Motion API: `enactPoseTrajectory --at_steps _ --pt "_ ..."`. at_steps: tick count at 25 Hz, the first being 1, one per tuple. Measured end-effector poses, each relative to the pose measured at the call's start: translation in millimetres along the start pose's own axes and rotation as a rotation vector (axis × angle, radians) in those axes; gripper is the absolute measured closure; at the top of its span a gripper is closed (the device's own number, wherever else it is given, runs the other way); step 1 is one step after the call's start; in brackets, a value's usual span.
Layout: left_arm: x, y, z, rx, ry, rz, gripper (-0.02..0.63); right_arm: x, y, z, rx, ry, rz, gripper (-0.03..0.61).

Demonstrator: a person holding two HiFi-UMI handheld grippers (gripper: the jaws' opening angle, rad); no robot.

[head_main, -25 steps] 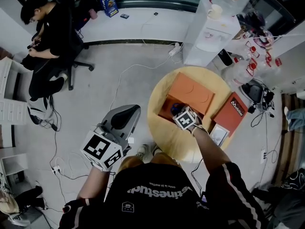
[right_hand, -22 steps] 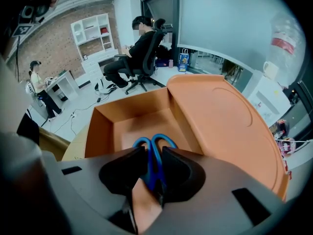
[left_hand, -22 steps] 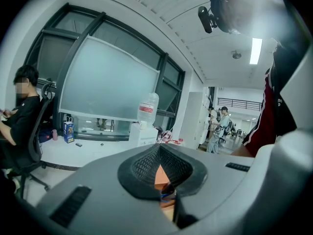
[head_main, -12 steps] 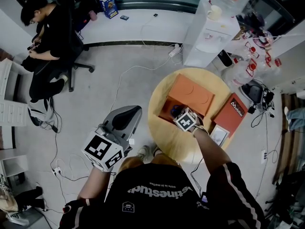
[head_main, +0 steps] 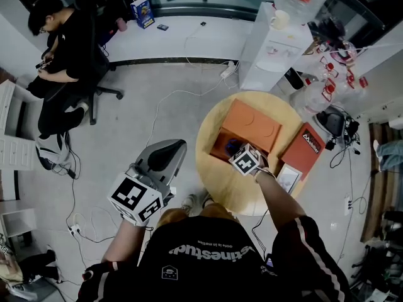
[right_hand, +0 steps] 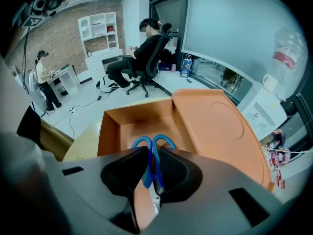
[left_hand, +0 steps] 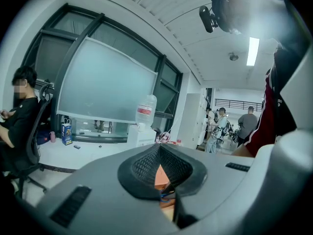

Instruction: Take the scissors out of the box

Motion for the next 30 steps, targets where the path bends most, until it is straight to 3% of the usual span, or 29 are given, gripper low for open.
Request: enactPoseTrajectory --at_steps 30 --pt "-4.7 20.3 -33.0 -0.074 -0.101 0.031 0.598 28.2 27.6 -78.3 -0.145 -0.186 0.046 0.479"
Point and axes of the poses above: the fingertips, and each gripper's own axes: z forward along the fingers, x to its left, y out of its top, the point moved 8 cm from there along -z, backward along the fingers, and after that the axes turned 6 degrees about y, right-handed, at the moved point
